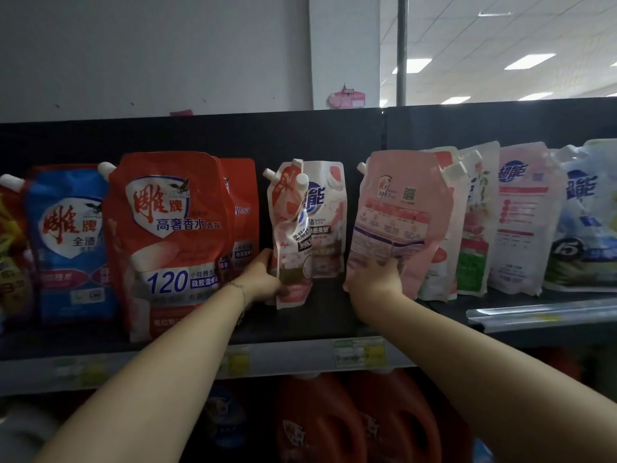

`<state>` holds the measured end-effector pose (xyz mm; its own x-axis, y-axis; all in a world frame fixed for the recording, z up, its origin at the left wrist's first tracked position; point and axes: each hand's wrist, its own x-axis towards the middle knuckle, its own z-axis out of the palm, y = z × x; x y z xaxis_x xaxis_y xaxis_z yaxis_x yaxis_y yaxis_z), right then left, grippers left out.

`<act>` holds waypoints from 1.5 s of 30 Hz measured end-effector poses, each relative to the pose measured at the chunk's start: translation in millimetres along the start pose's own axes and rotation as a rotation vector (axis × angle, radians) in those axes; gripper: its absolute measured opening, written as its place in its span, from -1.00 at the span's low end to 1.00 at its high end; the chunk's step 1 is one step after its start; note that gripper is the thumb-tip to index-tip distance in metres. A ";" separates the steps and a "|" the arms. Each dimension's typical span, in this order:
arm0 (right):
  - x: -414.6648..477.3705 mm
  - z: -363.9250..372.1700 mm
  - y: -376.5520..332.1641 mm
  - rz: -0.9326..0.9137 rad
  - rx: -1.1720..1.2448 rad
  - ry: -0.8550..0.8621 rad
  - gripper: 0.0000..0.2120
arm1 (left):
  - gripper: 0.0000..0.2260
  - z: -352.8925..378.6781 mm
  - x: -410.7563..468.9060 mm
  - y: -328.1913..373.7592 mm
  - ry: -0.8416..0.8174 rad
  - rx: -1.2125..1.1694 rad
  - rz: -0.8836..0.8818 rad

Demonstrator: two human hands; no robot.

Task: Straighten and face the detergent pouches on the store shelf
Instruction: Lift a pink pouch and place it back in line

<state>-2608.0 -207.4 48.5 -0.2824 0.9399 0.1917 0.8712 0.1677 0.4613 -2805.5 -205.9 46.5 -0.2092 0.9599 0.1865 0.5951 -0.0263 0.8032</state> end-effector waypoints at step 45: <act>1.5 -5.2 -38.7 -0.163 0.745 0.279 -0.63 | -0.70 -2.8 39.0 76.4 0.563 -0.545 0.002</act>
<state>-2644.2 -214.0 35.4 -0.4327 0.7946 0.4259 0.8213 0.5423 -0.1773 -2770.4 -171.3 116.8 -0.6573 0.6773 0.3305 0.1619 -0.3014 0.9397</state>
